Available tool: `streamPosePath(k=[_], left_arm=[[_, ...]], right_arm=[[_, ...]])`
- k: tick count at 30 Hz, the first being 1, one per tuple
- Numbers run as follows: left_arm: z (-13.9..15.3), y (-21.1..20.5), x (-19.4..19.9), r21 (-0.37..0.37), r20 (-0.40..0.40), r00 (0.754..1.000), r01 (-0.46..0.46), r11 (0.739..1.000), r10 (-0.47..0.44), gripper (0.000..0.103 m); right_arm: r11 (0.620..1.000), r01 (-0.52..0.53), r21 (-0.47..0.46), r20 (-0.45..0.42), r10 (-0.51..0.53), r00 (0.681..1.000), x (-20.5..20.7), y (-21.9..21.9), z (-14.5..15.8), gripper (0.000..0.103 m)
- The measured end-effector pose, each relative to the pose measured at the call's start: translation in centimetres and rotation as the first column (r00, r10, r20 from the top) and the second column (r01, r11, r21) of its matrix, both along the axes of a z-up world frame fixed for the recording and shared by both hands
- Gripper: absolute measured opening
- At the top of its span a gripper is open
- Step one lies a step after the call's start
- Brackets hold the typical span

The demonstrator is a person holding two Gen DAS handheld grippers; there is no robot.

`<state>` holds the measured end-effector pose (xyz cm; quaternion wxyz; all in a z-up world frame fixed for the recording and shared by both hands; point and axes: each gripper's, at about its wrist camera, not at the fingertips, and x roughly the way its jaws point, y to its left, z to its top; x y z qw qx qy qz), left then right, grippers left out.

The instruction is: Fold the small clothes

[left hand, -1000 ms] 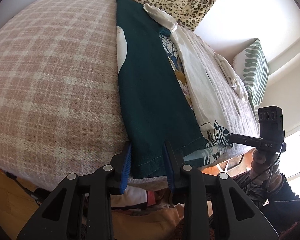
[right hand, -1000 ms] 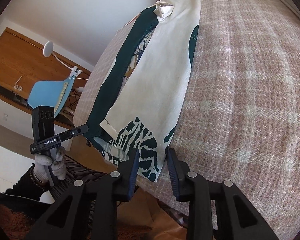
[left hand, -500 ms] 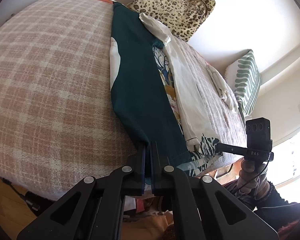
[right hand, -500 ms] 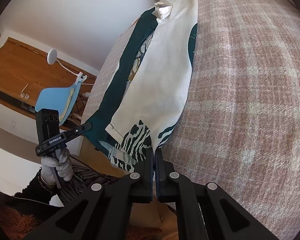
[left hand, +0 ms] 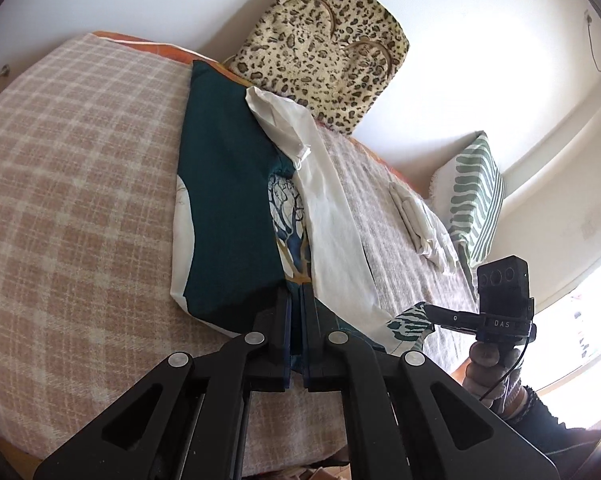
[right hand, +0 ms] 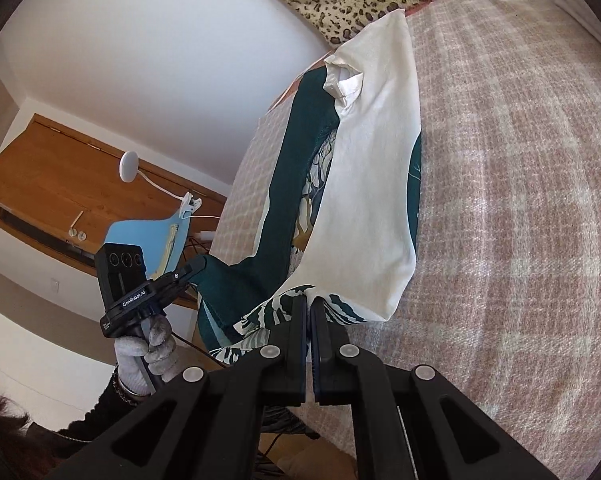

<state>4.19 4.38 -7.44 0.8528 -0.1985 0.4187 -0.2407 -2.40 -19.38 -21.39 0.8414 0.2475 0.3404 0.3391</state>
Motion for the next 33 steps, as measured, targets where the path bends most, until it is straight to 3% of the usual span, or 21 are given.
streamPosePath(k=[7,17,24,27,29,31,33], left_arm=[[-0.7,0.0,3.4,0.027,0.009,0.999,-0.052,0.998,0.051,0.002],[-3.7,1.9,6.4,0.062,-0.044,0.989,-0.140,0.988,0.142,0.002],[-4.2,1.7,7.1,0.082,-0.042,0.989,-0.138,0.987,0.141,0.002],[-3.9,1.5,7.3,0.117,-0.020,0.990,-0.139,0.983,0.142,0.013],[-3.5,1.5,7.3,0.136,0.004,0.989,-0.150,0.979,0.151,0.024],[-2.9,1.9,7.2,0.142,0.032,0.985,-0.171,0.975,0.168,0.033],[-1.9,2.3,6.7,0.141,0.072,0.980,-0.195,0.971,0.186,0.036]], right_arm=[[0.999,0.051,0.011,-0.015,-0.050,0.999,4.0,-0.5,1.7,0.000],[0.990,0.140,-0.008,-0.088,-0.140,0.986,9.1,-0.7,1.1,0.000],[0.988,0.152,0.038,-0.128,-0.147,0.981,10.3,-1.7,0.4,0.004],[0.987,0.155,0.039,-0.127,-0.149,0.981,10.3,-1.8,0.5,0.006],[0.986,0.162,0.034,-0.132,-0.156,0.979,10.3,-2.0,0.6,0.014],[0.983,0.182,0.031,-0.128,-0.177,0.976,10.1,-2.5,0.9,0.036],[0.978,0.209,-0.002,-0.102,-0.208,0.973,9.5,-3.0,1.6,0.038]])
